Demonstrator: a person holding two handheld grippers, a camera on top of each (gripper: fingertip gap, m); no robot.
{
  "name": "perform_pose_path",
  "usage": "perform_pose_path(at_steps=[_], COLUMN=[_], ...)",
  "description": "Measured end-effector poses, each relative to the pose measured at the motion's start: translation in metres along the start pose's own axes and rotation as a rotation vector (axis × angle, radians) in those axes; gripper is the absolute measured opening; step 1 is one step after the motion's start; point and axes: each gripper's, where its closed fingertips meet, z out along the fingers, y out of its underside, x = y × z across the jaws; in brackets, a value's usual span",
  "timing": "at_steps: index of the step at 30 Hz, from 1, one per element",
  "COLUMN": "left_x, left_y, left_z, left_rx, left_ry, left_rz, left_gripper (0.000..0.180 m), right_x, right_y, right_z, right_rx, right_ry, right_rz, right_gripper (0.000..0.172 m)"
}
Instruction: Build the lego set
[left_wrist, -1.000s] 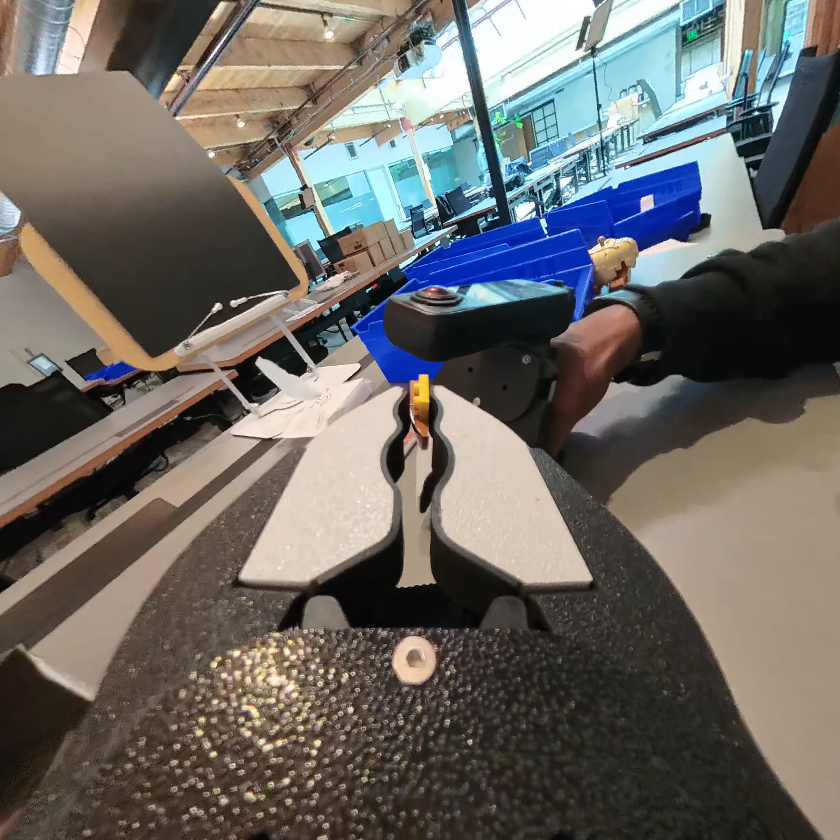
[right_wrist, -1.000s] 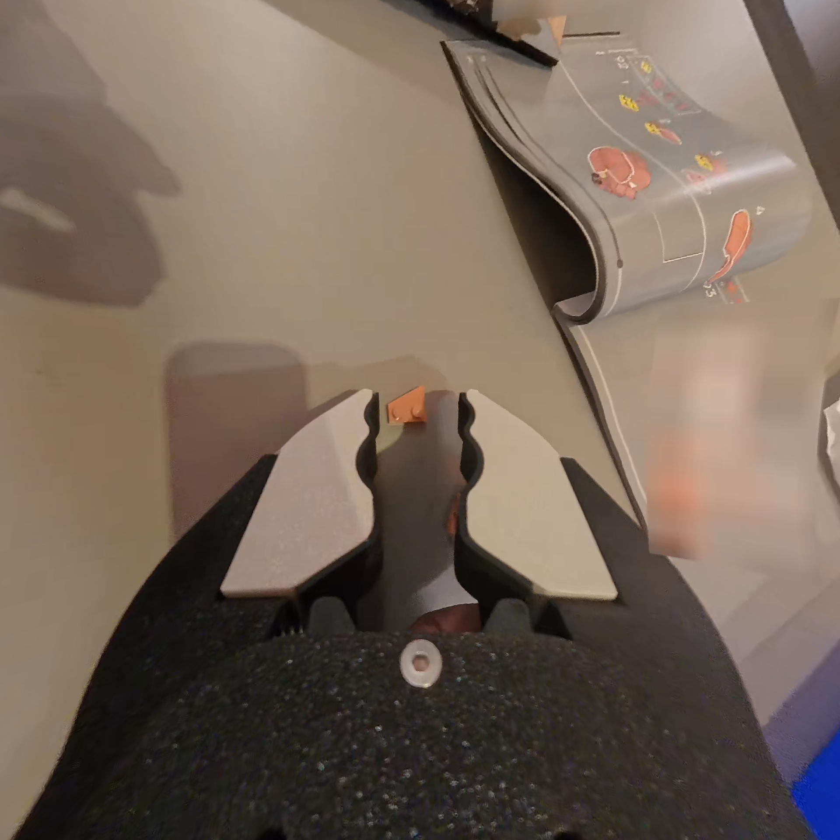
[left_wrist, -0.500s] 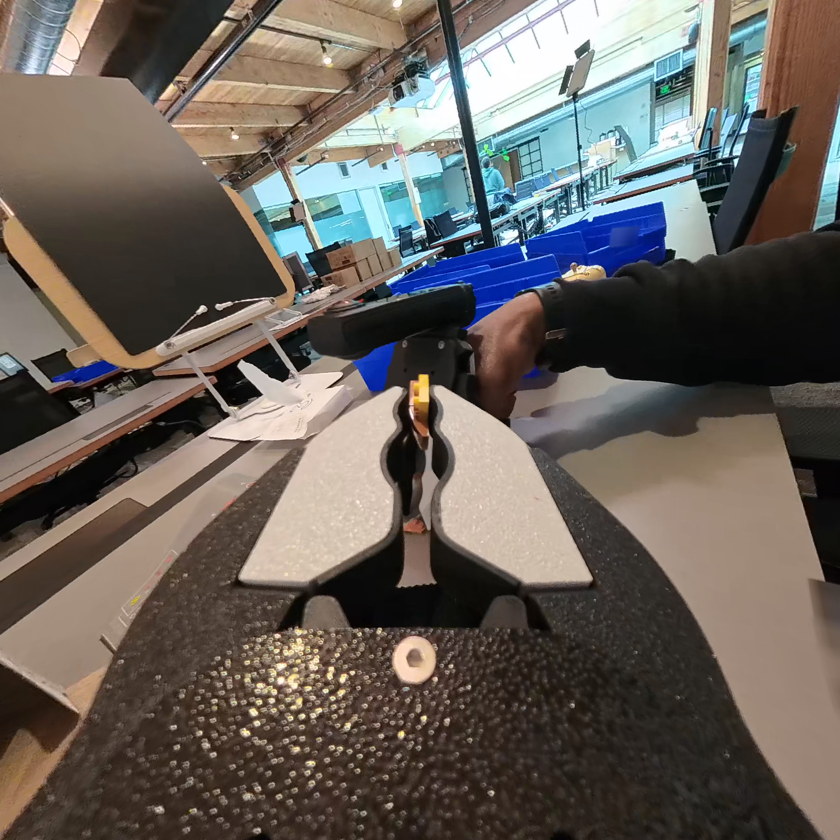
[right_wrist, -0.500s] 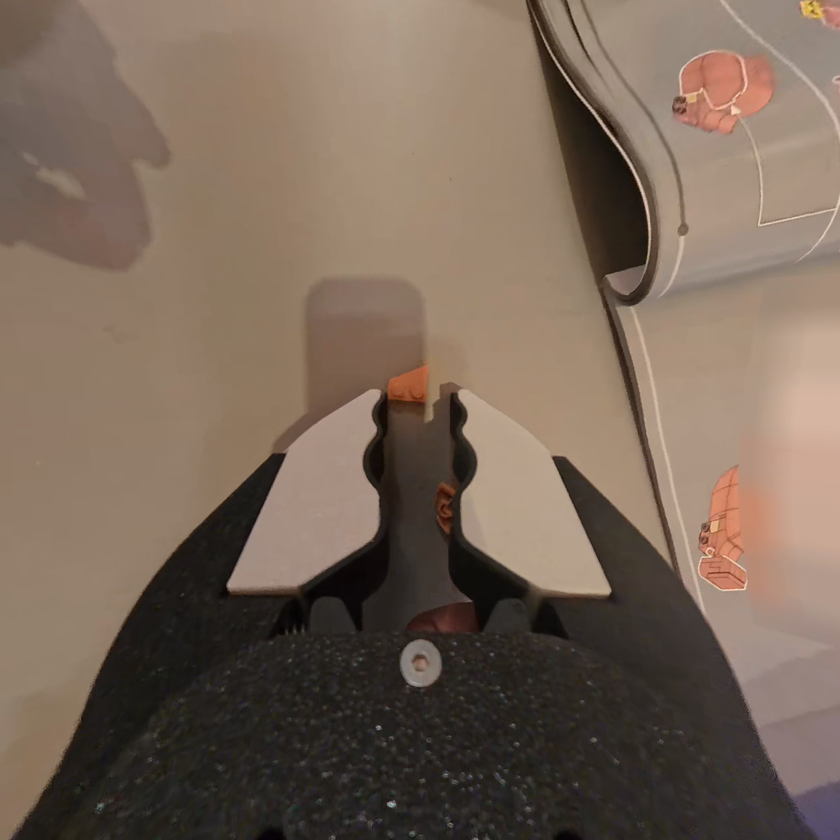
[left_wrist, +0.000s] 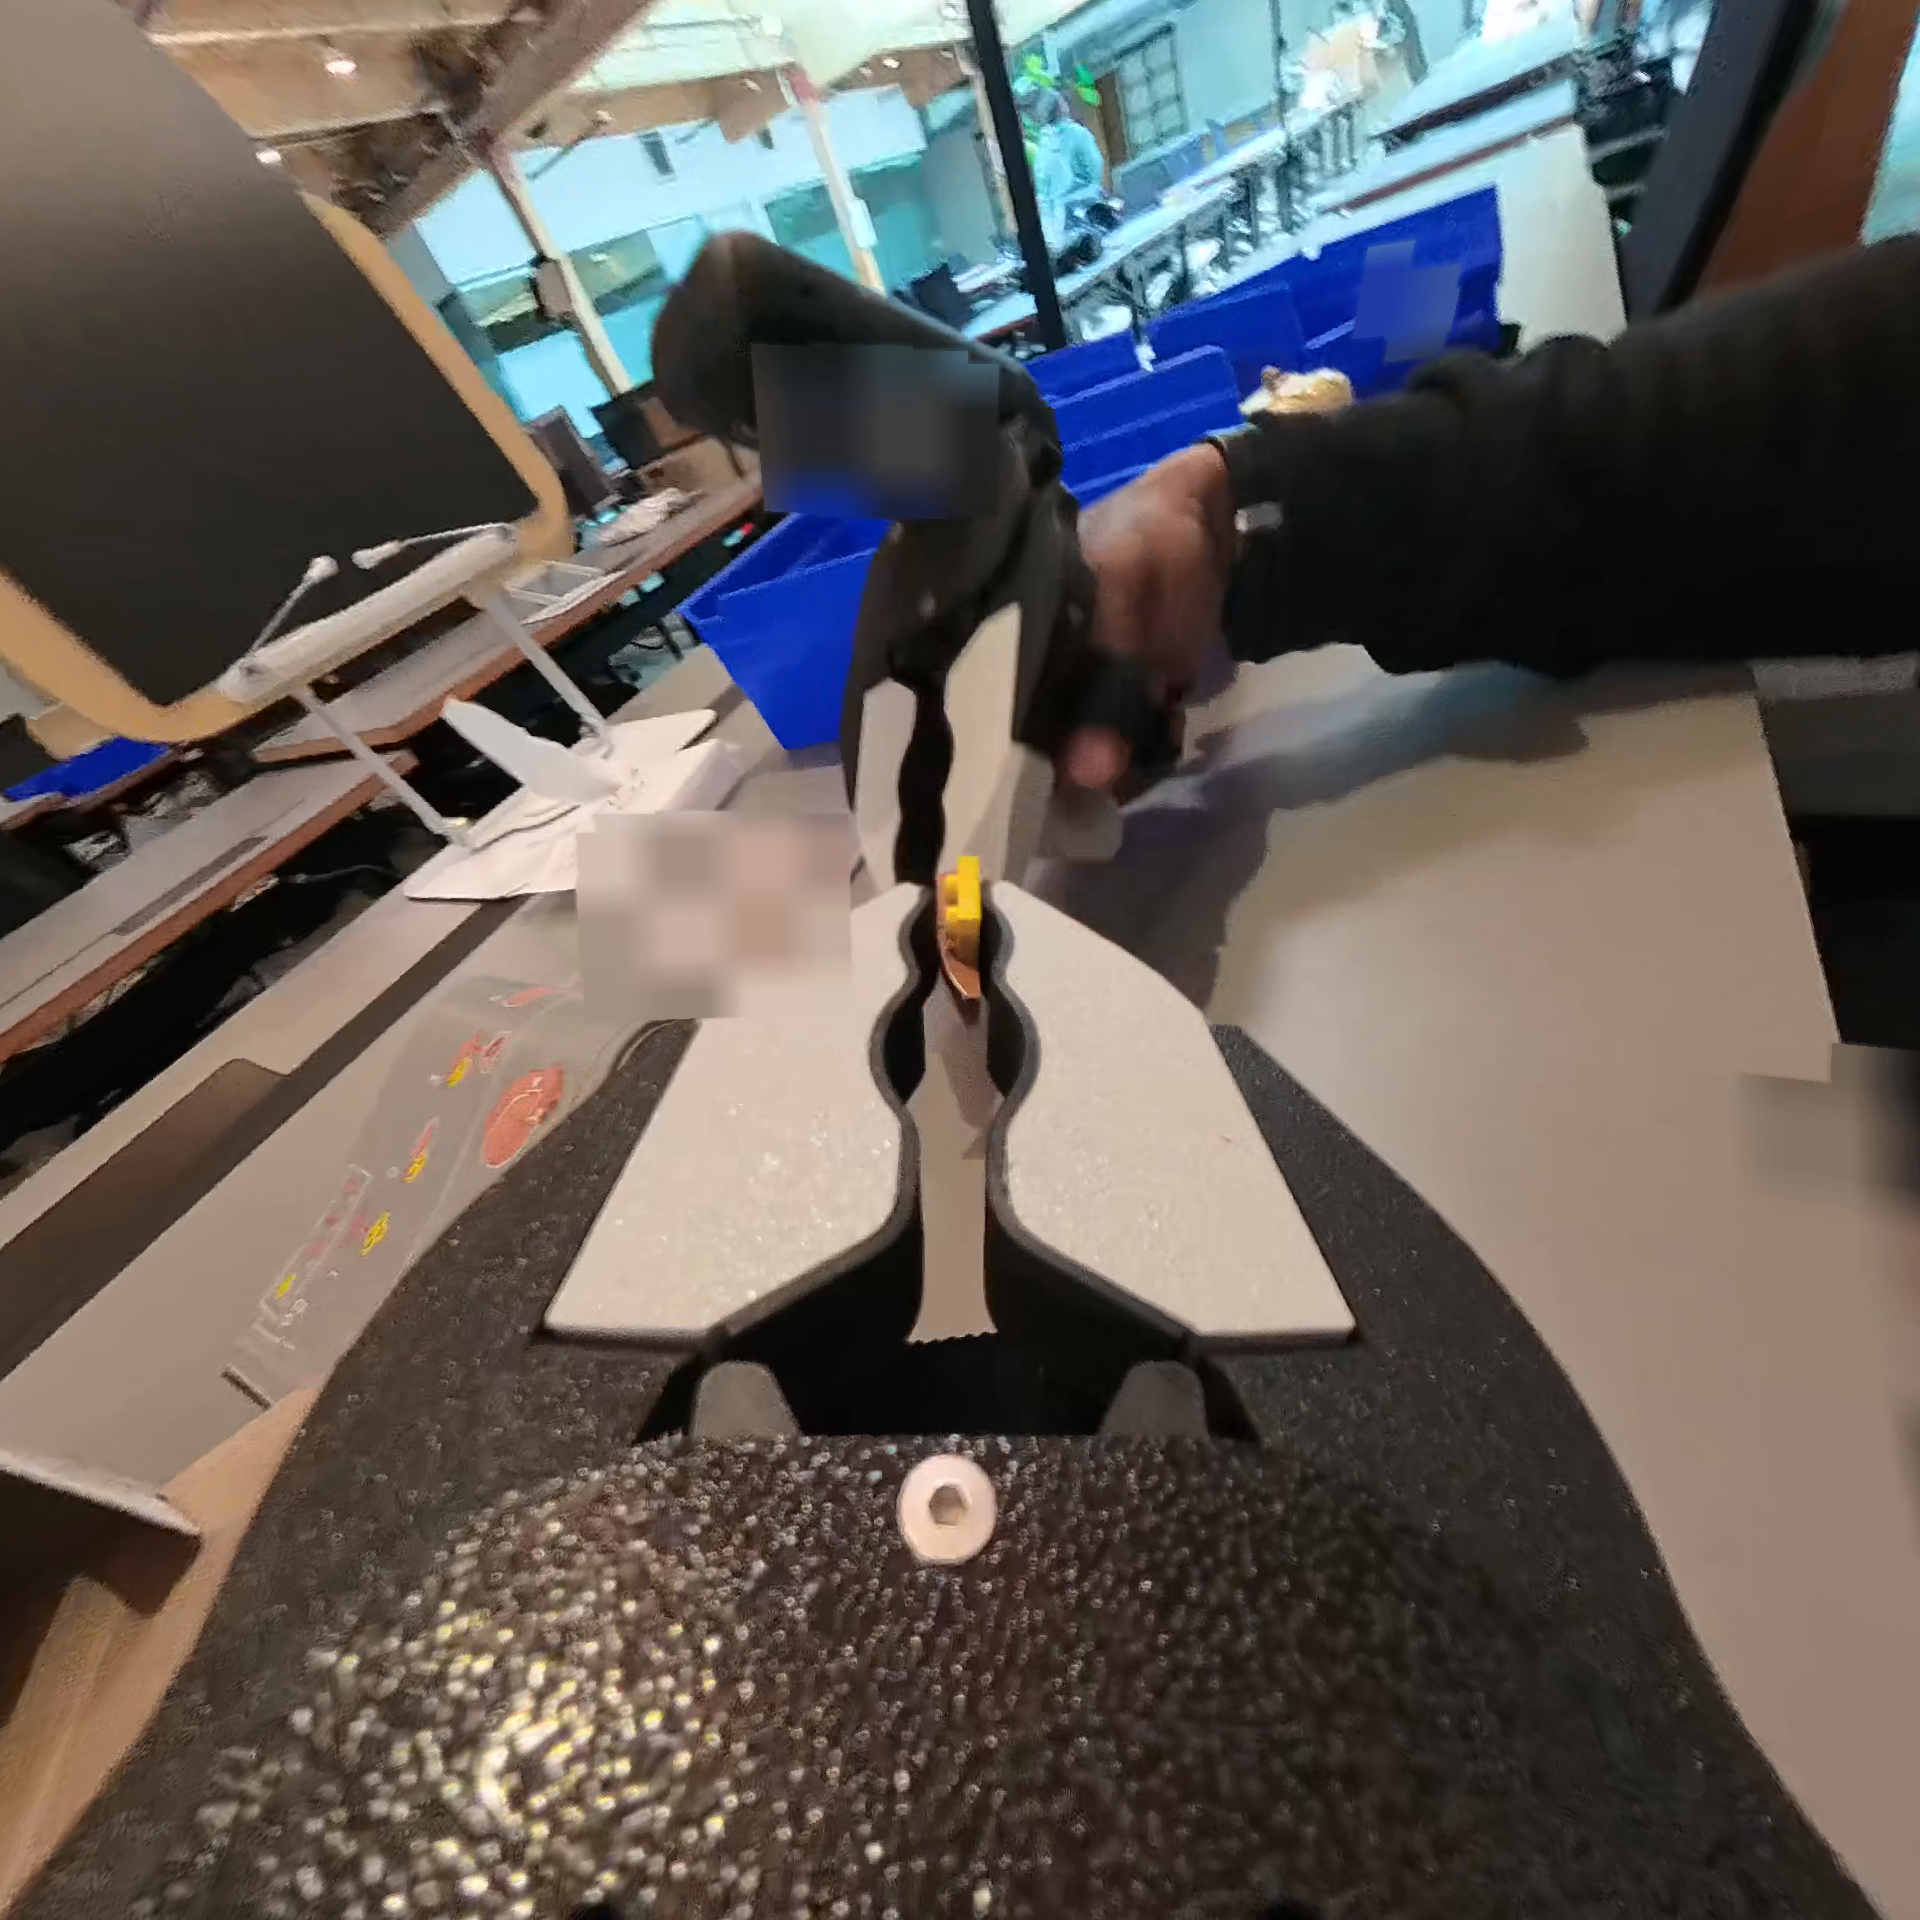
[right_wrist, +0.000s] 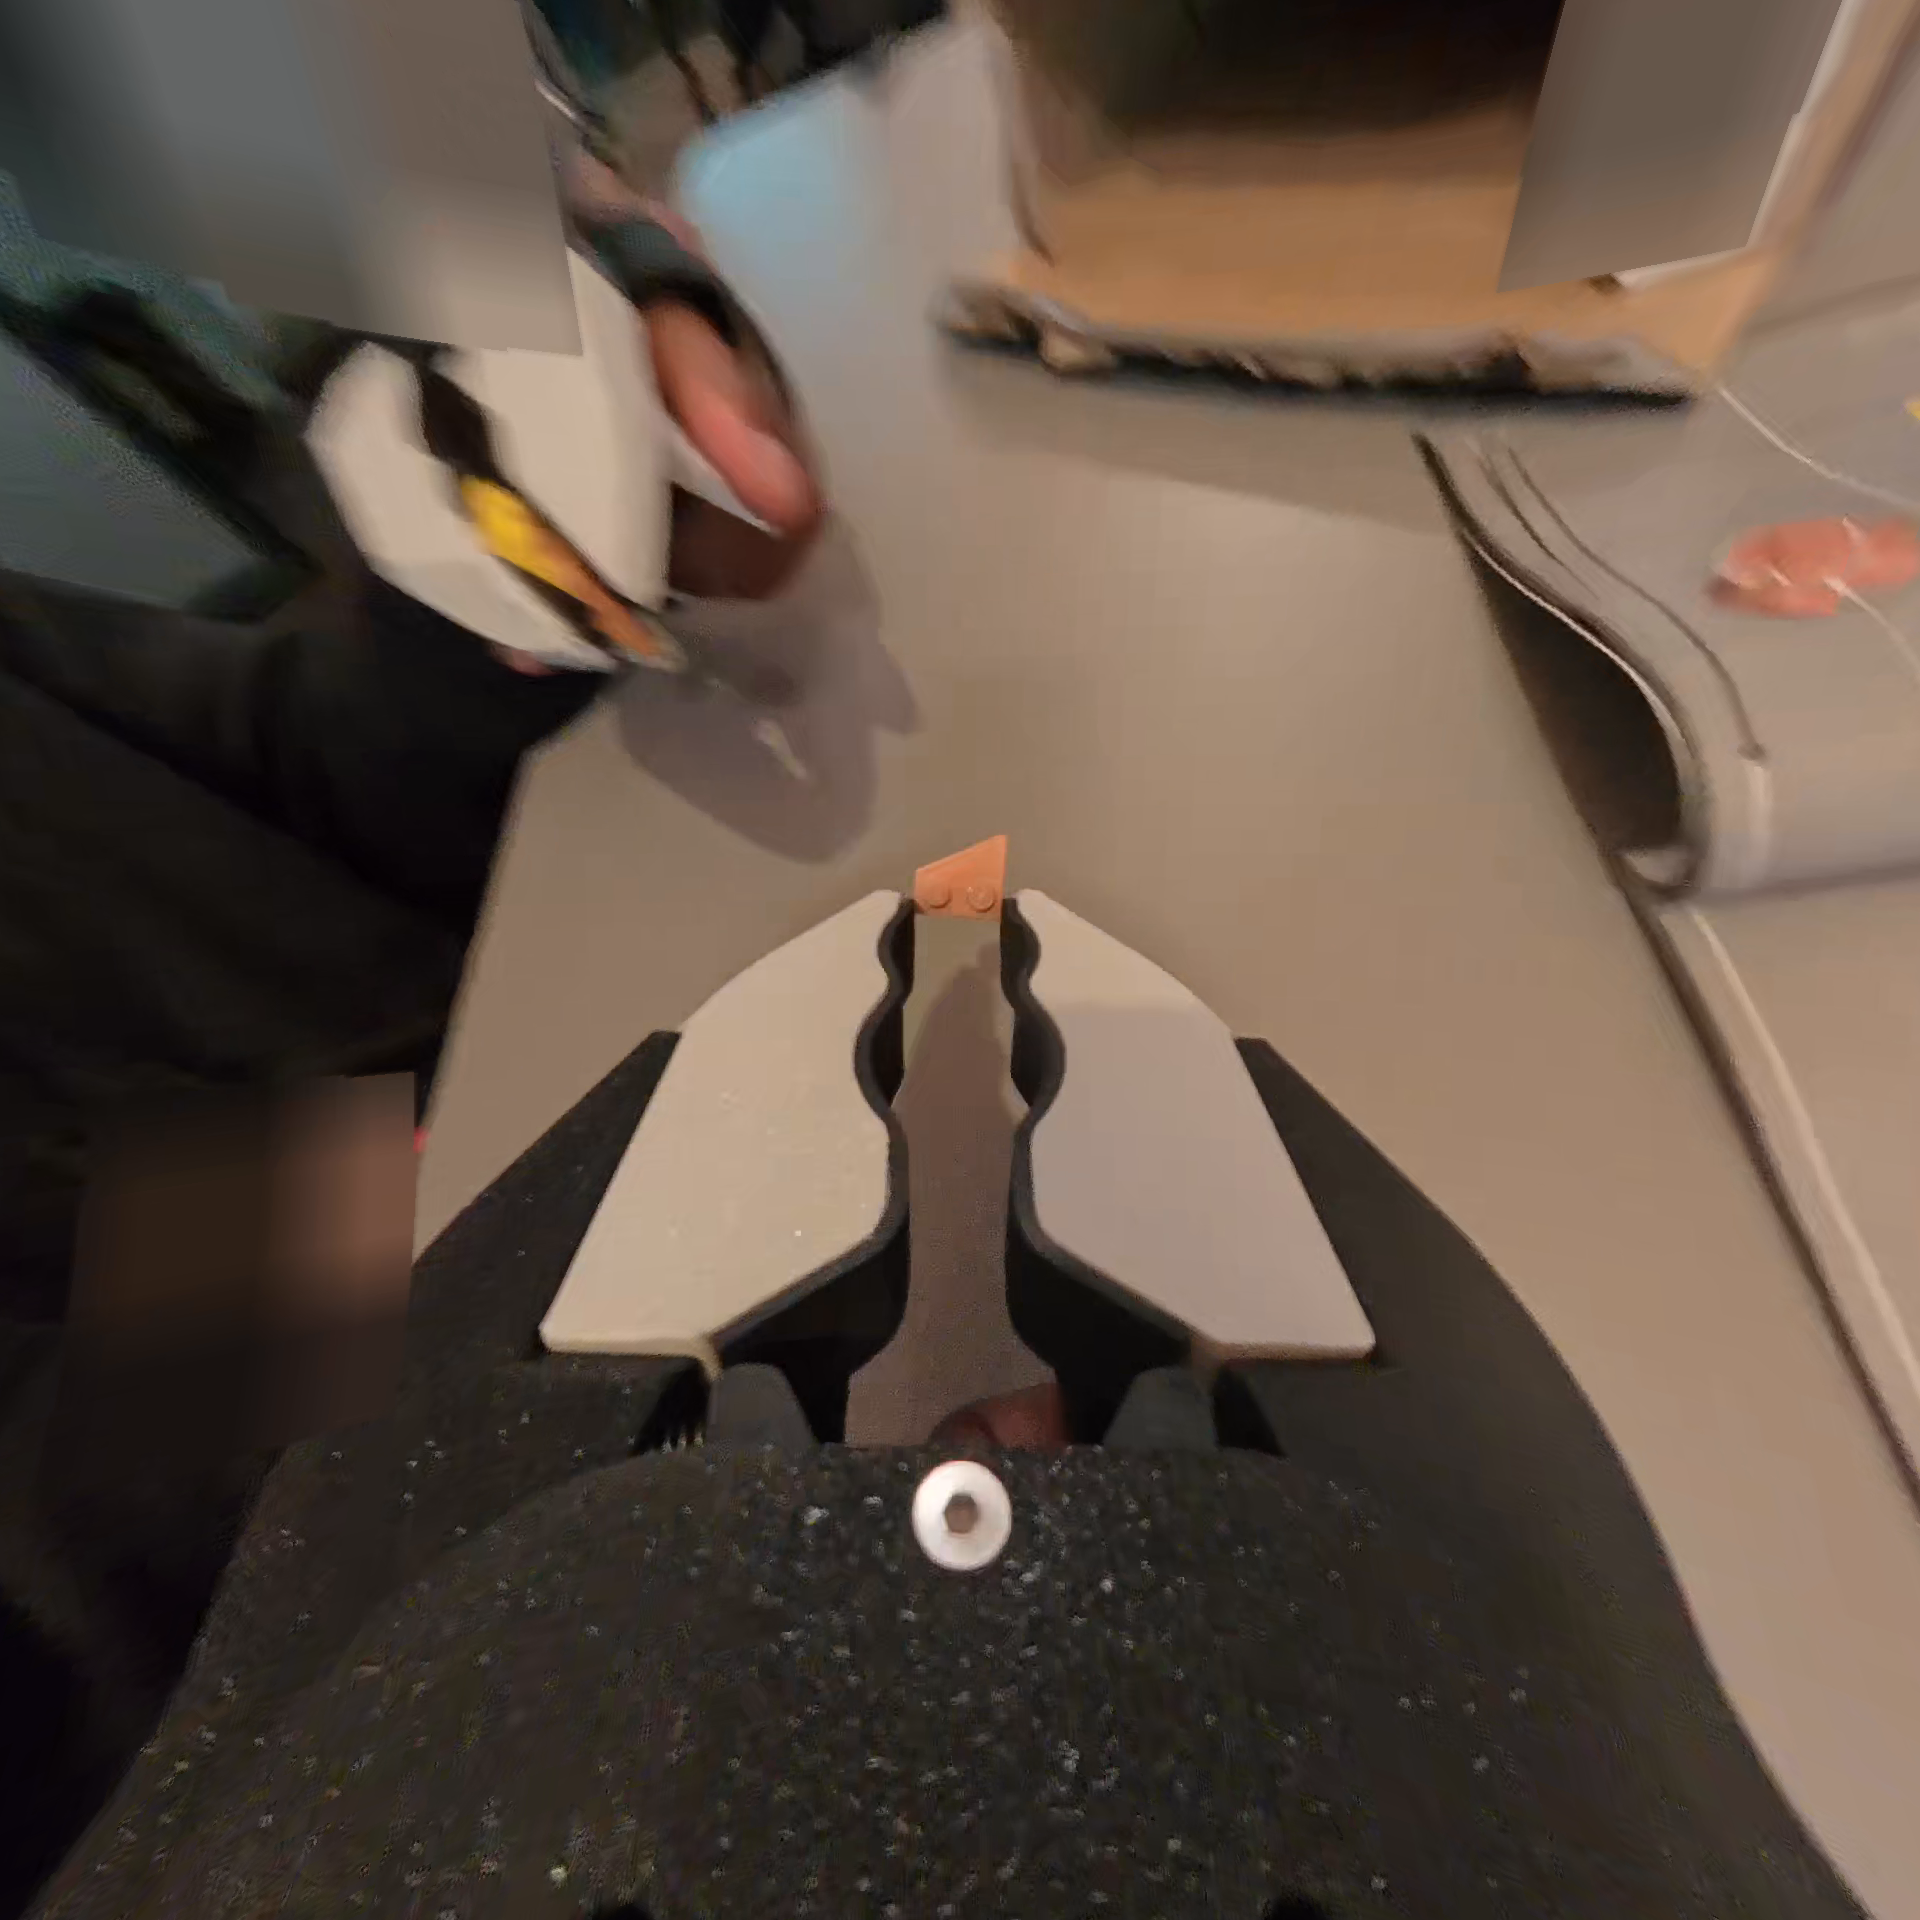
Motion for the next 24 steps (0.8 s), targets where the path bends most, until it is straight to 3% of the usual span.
perform_pose_path(at_steps=[6, 10, 17, 24], left_x=[0.032, 0.038, 0.054, 0.062], left_y=[-0.019, -0.033, -0.047, -0.047], left_z=[-0.007, -0.013, -0.02, -0.021], left_rx=[0.121, 0.207, 0.302, 0.304], left_ry=[0.17, 0.202, 0.269, 0.277], left_rz=[0.037, 0.015, 0.063, 0.138], left_gripper=[0.006, 0.006, 0.006, 0.006], right_x=[-0.077, -0.121, -0.139, -0.14], right_y=[-0.026, -0.039, -0.038, -0.033], right_z=[-0.013, -0.021, -0.014, -0.014], right_rx=[0.209, 0.278, 0.26, 0.228], right_ry=[-0.368, -0.54, -0.614, -0.643], right_rz=[-0.07, -0.127, -0.121, -0.095], right_gripper=[0.015, 0.015, 0.015, 0.015])
